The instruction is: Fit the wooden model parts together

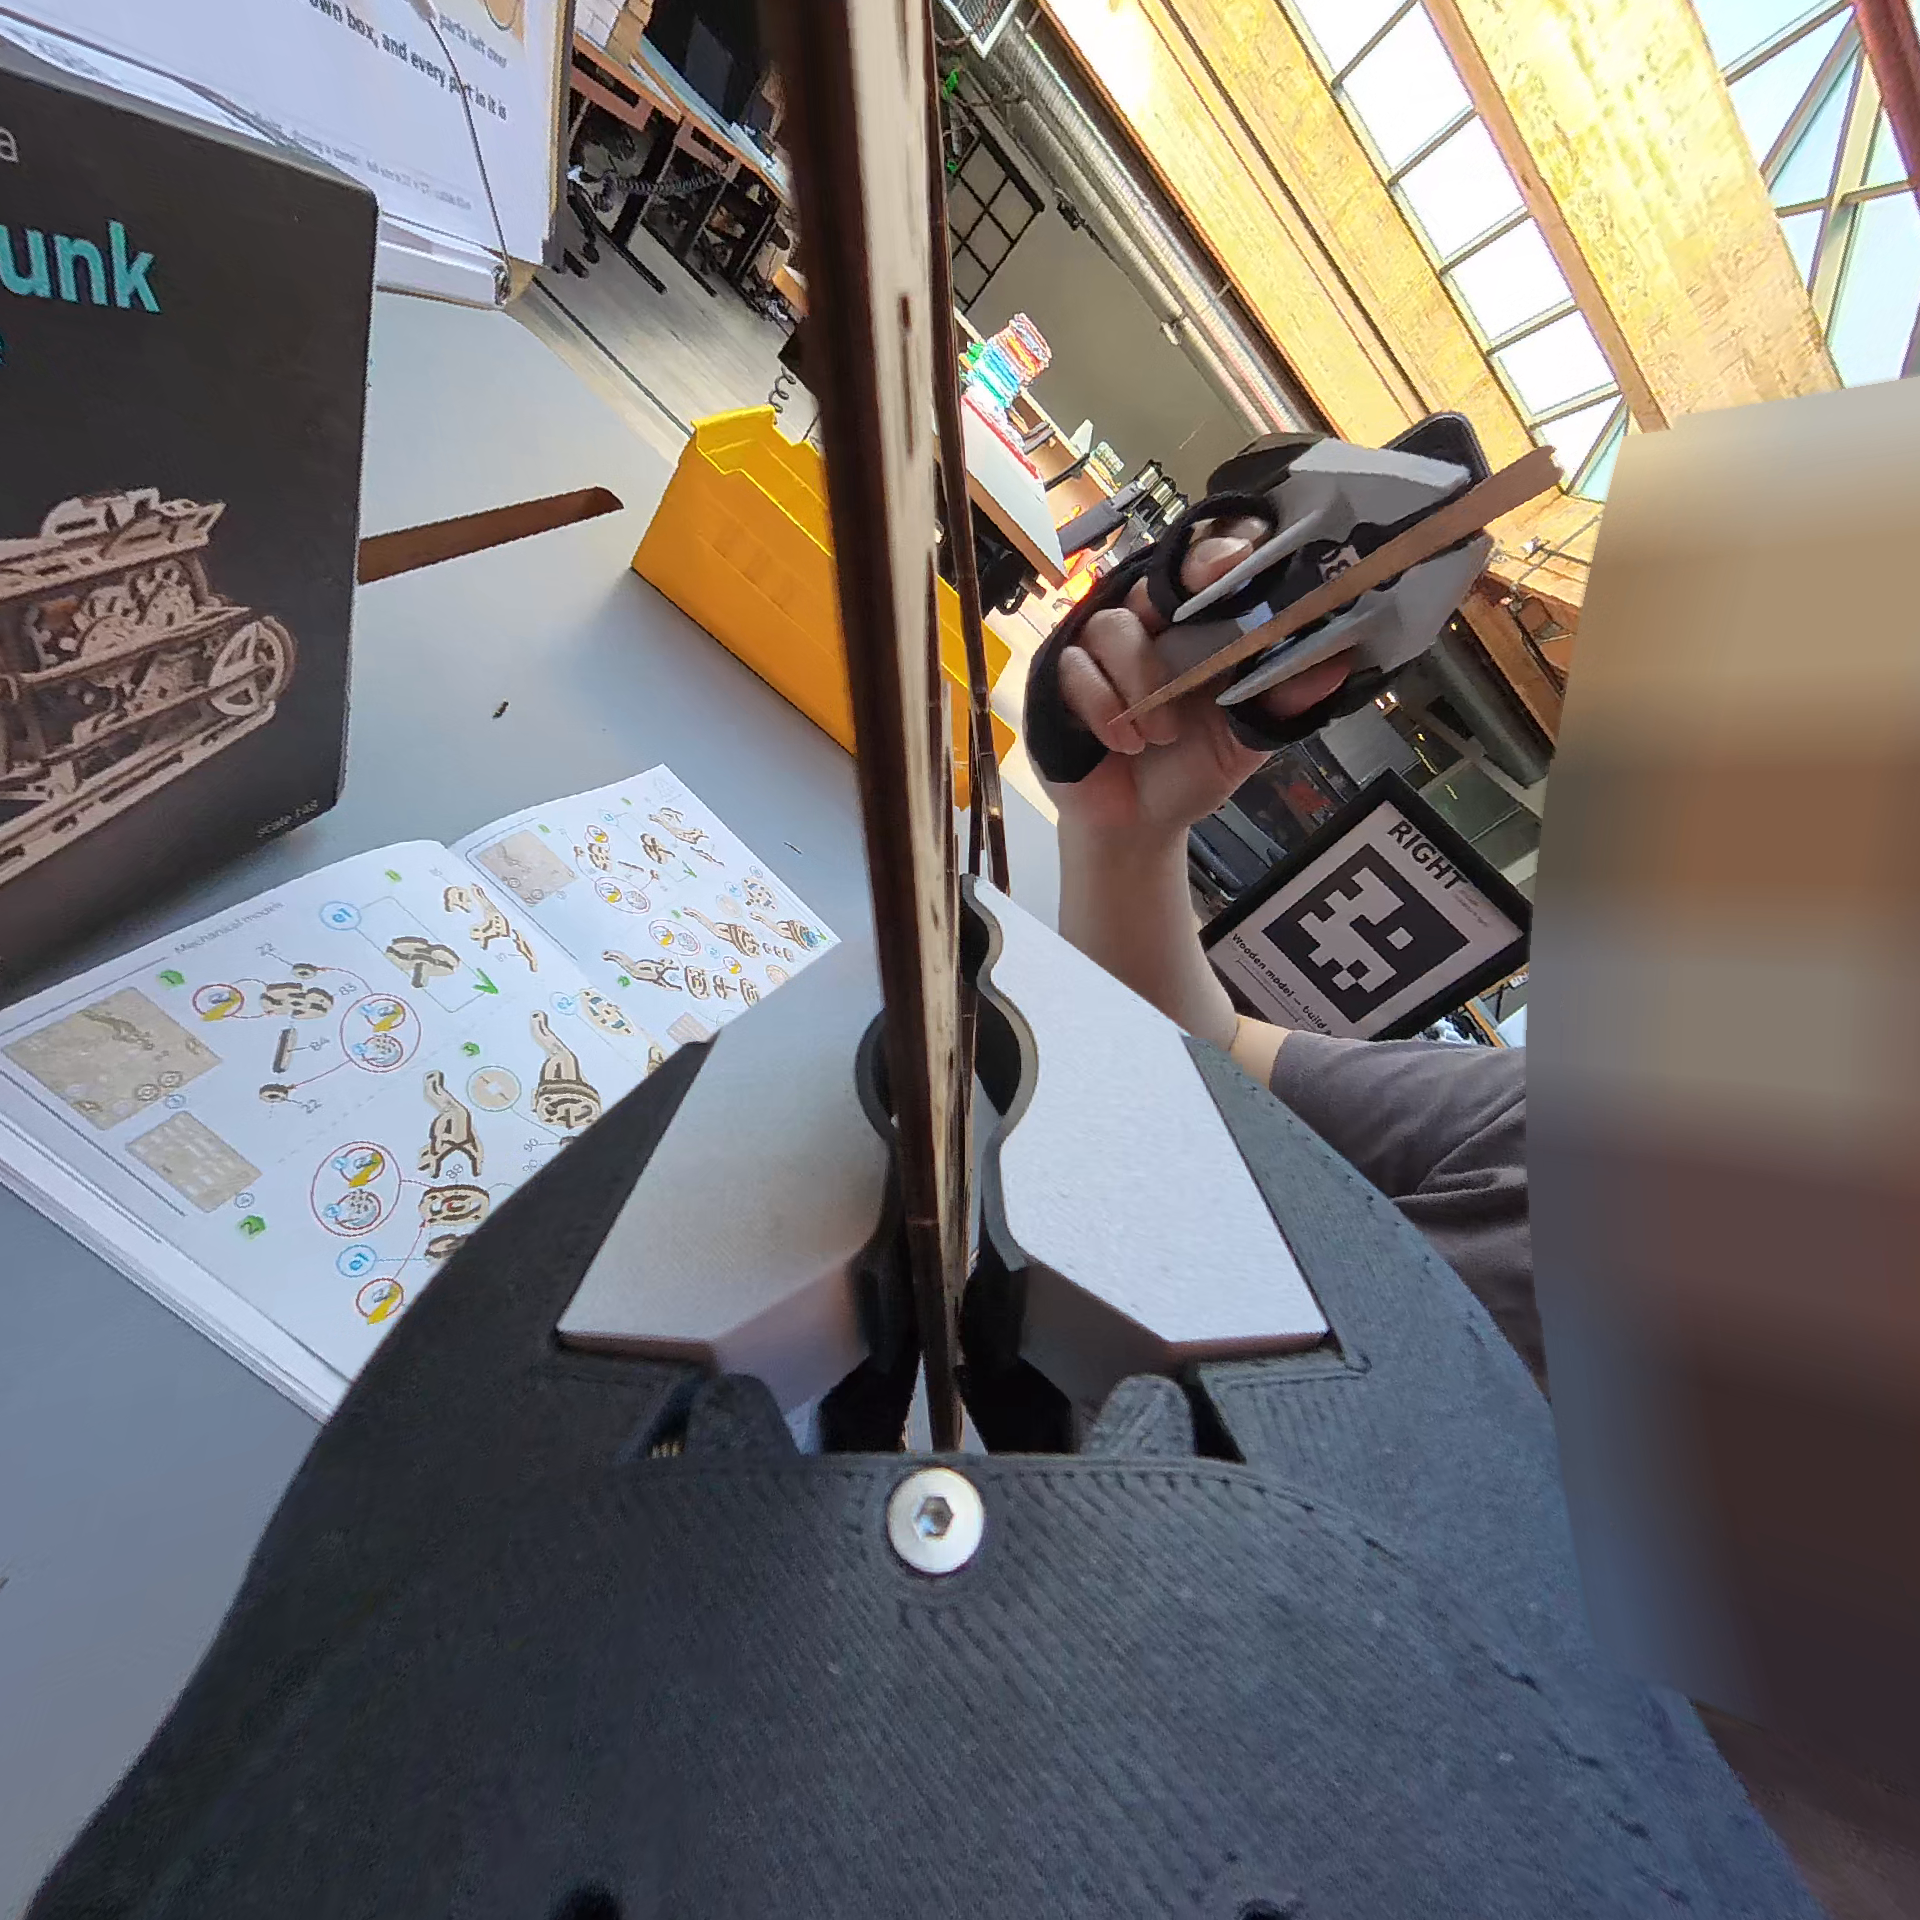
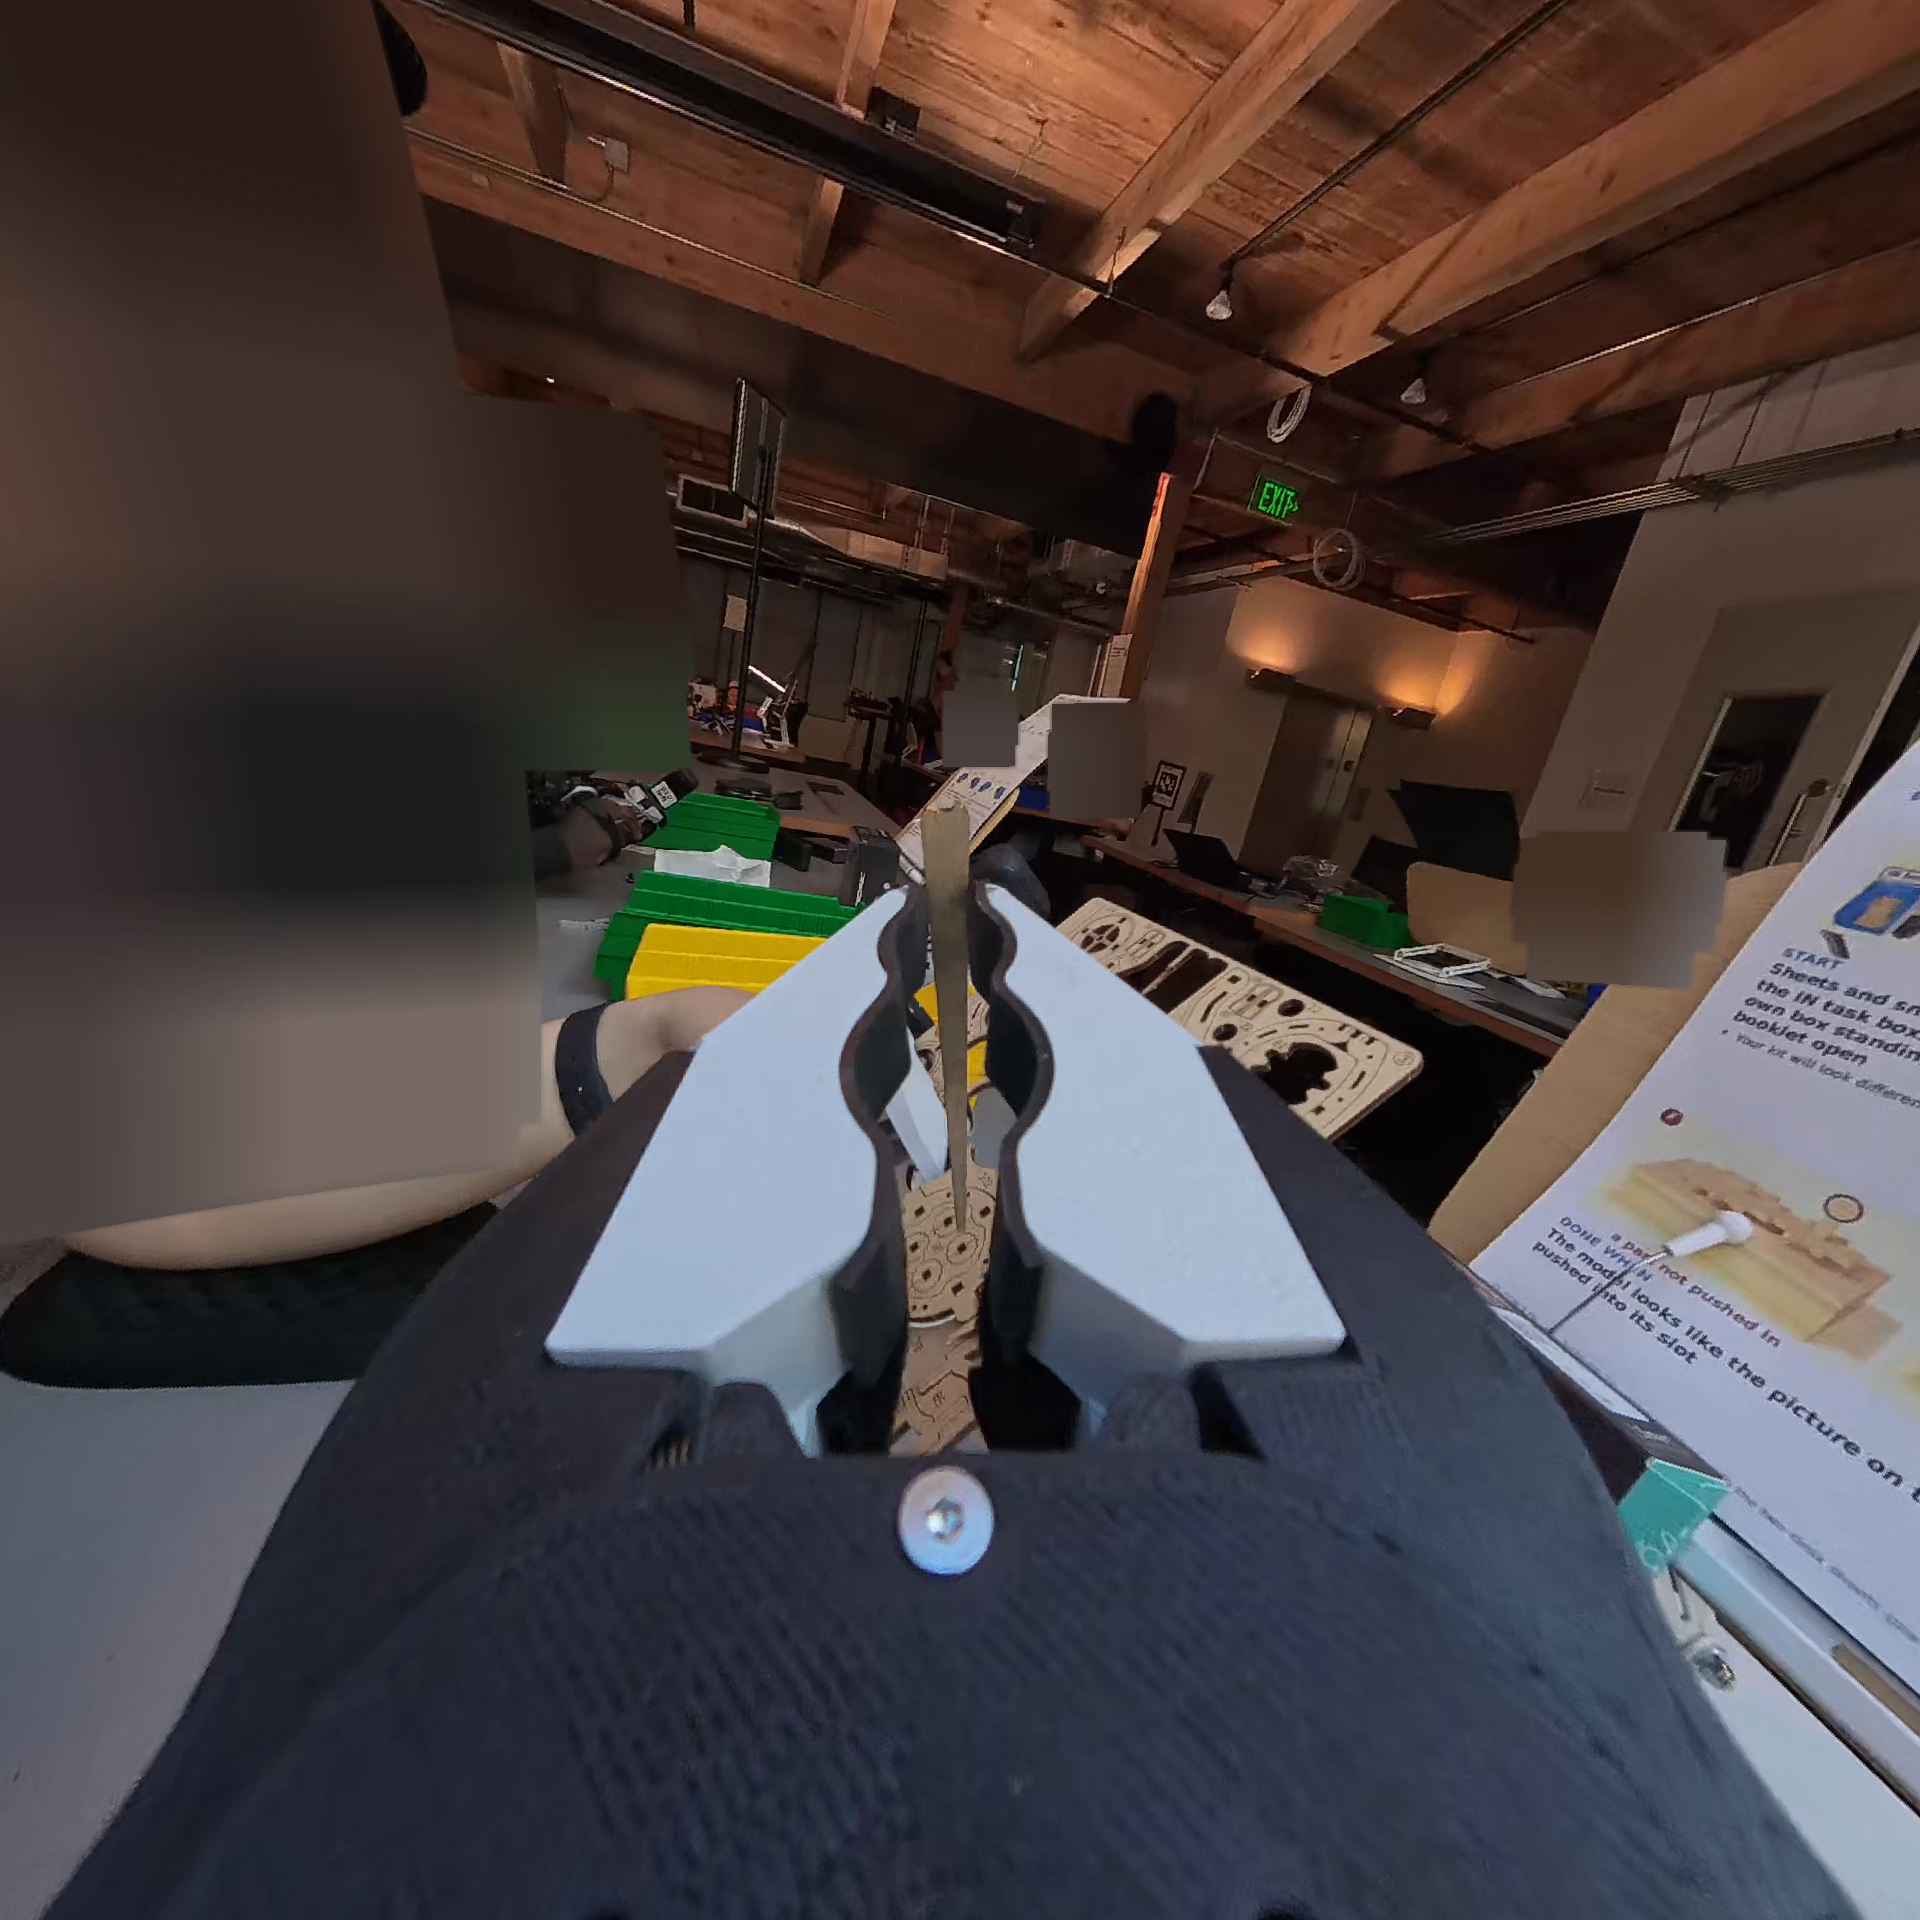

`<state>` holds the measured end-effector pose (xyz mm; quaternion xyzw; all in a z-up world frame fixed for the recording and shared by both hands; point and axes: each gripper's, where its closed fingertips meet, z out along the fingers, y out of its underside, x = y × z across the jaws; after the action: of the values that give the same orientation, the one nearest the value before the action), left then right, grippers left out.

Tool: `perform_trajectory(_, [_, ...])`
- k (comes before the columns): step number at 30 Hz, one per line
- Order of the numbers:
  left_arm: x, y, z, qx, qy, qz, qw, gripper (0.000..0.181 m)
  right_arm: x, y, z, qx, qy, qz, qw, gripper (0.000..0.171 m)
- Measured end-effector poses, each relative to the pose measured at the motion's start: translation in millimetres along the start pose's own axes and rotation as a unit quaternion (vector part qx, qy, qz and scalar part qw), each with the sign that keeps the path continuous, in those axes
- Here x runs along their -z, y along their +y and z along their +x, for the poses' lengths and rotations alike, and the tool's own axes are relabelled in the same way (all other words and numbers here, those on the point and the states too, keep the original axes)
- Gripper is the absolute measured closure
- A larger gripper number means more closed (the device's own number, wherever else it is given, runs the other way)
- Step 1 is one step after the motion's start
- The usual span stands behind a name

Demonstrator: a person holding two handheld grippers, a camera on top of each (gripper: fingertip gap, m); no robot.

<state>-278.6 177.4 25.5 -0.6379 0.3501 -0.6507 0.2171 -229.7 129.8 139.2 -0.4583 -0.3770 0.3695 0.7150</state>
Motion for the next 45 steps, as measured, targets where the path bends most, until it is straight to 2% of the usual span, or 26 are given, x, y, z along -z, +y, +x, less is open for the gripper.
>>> perform_trajectory(1, [0,0,0,0.003,0.002,-0.001,1.0,0.181,3,4,1,0.005,0.002,-0.005,1.0,0.166])
perform_trajectory(6, [-3,0,2,0.016,0.015,0.001,1.0,0.181,17,5,8,-0.013,0.003,0.003,1.0,0.165])
perform_trajectory(17, [-4,-1,10,0.039,0.046,0.006,0.998,0.18,13,35,4,-0.014,-0.009,-0.059,0.998,0.165])
perform_trajectory(22, [-8,3,14,0.028,0.042,-0.008,0.999,0.181,20,28,11,-0.14,0.012,-0.027,0.99,0.165])
perform_trajectory(24, [-13,6,20,0.026,0.05,-0.014,0.998,0.181,27,36,10,-0.18,0.023,-0.04,0.983,0.165])
perform_trajectory(29, [-35,23,38,0.022,0.076,-0.052,0.996,0.181,68,34,-7,-0.259,0.054,-0.006,0.964,0.166])
perform_trajectory(35, [-66,52,64,0.042,0.109,-0.082,0.99,0.181,113,30,-26,-0.378,0.064,0.069,0.921,0.166])
perform_trajectory(40, [-80,75,71,0.061,0.095,-0.09,0.99,0.181,133,39,-39,-0.427,0.055,0.099,0.897,0.166])
perform_trajectory(45, [-80,91,75,0.061,0.076,-0.07,0.993,0.181,136,43,-49,-0.412,0.045,0.077,0.907,0.166])
